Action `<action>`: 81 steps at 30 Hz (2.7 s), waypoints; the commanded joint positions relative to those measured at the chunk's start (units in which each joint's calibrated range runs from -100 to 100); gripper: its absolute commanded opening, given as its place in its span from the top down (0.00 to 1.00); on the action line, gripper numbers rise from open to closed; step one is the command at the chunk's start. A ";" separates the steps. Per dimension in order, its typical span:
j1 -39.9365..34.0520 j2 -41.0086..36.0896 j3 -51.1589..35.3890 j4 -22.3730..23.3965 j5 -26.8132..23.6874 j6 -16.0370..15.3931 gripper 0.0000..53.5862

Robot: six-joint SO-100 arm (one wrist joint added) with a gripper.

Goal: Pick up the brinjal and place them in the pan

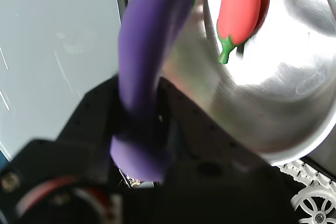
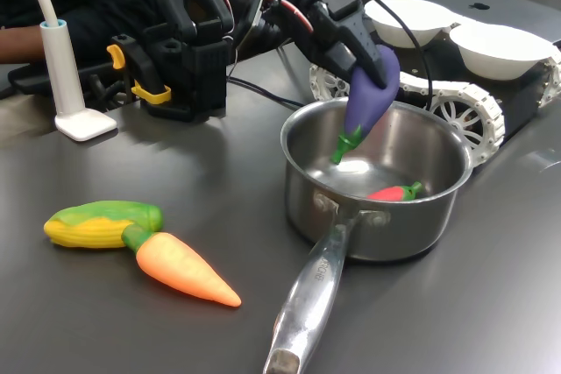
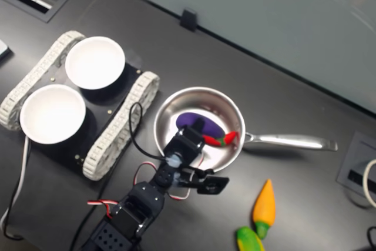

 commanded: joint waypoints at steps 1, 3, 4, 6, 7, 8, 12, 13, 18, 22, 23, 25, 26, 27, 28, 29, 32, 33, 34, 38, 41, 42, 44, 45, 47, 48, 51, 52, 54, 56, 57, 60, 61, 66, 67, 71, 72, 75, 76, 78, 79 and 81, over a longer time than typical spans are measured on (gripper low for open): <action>-1.03 -3.69 -1.05 -3.92 0.73 0.69 0.99; -0.80 -3.69 -0.86 -4.18 0.88 0.69 0.99; -0.80 -3.61 -0.86 -4.18 1.03 0.69 0.98; -0.45 -3.44 -0.77 -4.18 1.07 0.69 0.96; -0.11 -3.44 -0.50 -4.35 1.07 0.69 0.95; 0.01 -3.44 -0.05 -4.69 1.07 0.69 0.94; -0.11 -3.44 1.32 -5.54 0.68 0.69 0.82; 0.12 -3.53 1.32 -5.54 0.29 0.69 0.76; -0.57 -3.78 -1.23 -2.13 0.34 0.61 0.59; -1.71 -3.95 -4.86 2.90 0.20 0.61 0.51; -1.83 -3.95 -5.59 3.84 0.54 0.44 0.51; -2.17 -4.29 -6.95 5.71 0.88 0.44 0.49; -2.29 -4.37 -7.59 6.57 0.88 0.44 0.48; -2.40 -4.45 -8.41 7.25 0.63 0.44 0.45; -2.17 -4.54 -9.04 7.93 0.44 0.44 0.44; -2.29 -4.54 -9.68 8.53 0.63 0.36 0.42; -2.52 -5.13 -11.13 10.75 0.49 0.02 0.33; -2.63 -5.38 -11.59 11.34 0.59 0.02 0.31; -2.75 -5.63 -11.86 12.03 0.49 -0.23 0.28; -3.20 -6.48 -13.13 13.90 0.88 -0.74 0.24; -3.20 -7.32 -13.31 14.07 0.93 -0.74 0.23; -2.98 -7.49 -13.31 14.07 0.83 -0.74 0.23; -2.86 -7.91 -13.13 13.90 0.98 -0.74 0.23; -2.75 -8.17 -13.04 13.82 0.88 -0.74 0.23; -2.63 -8.76 -12.86 13.73 0.98 -0.74 0.23; -2.52 -9.09 -12.77 13.65 0.88 -0.74 0.24; -2.29 -10.11 -12.50 13.39 1.22 -0.74 0.25; -2.29 -10.44 -12.40 13.39 1.27 -0.74 0.25; -2.29 -11.20 -12.04 13.13 1.37 -0.74 0.26; -2.29 -12.05 -11.41 12.71 1.47 -0.74 0.28; -2.17 -12.55 -11.04 12.45 1.66 -0.74 0.32; -1.83 -13.73 -10.04 11.34 2.30 -0.74 0.46; -1.60 -14.32 -9.59 10.92 2.34 -0.74 0.50; -1.83 -17.11 -9.50 10.75 4.49 -0.65 0.79; -1.83 -17.70 -9.50 10.75 4.49 -0.65 0.83; -1.83 -20.99 -8.41 10.58 4.10 -0.65 0.88; -1.83 -21.83 -8.13 10.49 3.96 -0.65 0.88; -1.94 -24.53 -7.04 10.41 3.76 -0.65 0.94; -2.17 -25.29 -6.68 10.49 3.81 -0.65 0.96; -2.29 -26.89 -6.04 10.66 3.37 -0.65 0.98; -2.52 -27.57 -5.68 10.75 3.32 -0.65 1.00; -3.09 -29.17 -4.77 10.92 3.17 -0.65 1.00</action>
